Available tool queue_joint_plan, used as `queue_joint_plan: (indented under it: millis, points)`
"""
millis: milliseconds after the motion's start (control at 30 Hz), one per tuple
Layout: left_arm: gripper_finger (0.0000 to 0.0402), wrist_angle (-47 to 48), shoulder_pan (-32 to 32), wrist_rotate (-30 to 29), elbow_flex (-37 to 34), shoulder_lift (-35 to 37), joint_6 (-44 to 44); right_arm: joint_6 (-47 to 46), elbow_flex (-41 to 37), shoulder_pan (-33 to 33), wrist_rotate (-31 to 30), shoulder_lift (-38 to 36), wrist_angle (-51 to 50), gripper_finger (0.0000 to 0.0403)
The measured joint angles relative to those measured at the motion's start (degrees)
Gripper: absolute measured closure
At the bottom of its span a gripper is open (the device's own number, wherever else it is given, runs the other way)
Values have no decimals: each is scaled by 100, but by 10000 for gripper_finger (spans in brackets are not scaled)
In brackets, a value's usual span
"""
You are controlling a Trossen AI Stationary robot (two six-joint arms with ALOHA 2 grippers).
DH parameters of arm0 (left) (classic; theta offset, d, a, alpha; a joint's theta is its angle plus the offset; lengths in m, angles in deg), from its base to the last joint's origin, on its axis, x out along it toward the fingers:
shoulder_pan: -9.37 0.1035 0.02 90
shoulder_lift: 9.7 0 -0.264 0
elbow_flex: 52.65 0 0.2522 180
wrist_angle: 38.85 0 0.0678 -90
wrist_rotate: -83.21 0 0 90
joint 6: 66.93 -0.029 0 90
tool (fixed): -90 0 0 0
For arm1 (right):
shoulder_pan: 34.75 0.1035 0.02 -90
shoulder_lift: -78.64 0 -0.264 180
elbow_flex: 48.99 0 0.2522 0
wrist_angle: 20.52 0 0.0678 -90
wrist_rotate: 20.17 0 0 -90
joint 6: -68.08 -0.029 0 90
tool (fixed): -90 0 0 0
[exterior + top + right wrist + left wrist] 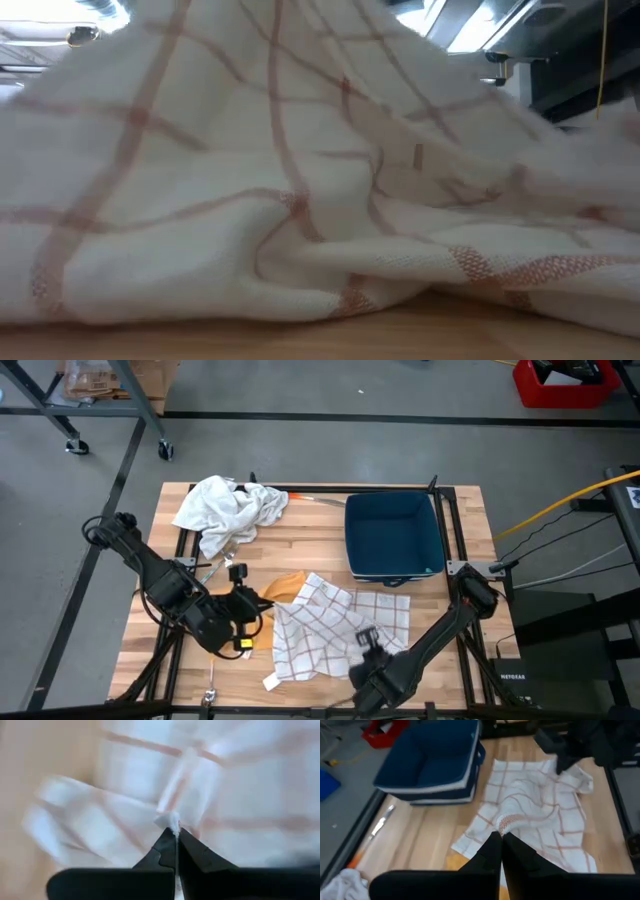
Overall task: Fold towel
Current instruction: Fold the white-and-brown checkered towel
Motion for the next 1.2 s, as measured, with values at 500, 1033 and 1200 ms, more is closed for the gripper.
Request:
queue_joint_plan:
  millis: [500,1033,1200]
  points:
    - [401,-119,0,-1442,2075,59,-1815,-589,1964,-1170,-3061,-649,-787,400]
    - [401,-3845,4,-1730,3412,62,-5630,2375,2660,-1909,-5325,-2115,995,400]
    - [401,-4547,11,-1731,3607,77,-6673,3244,2699,-1914,-5355,-2665,1889,401]
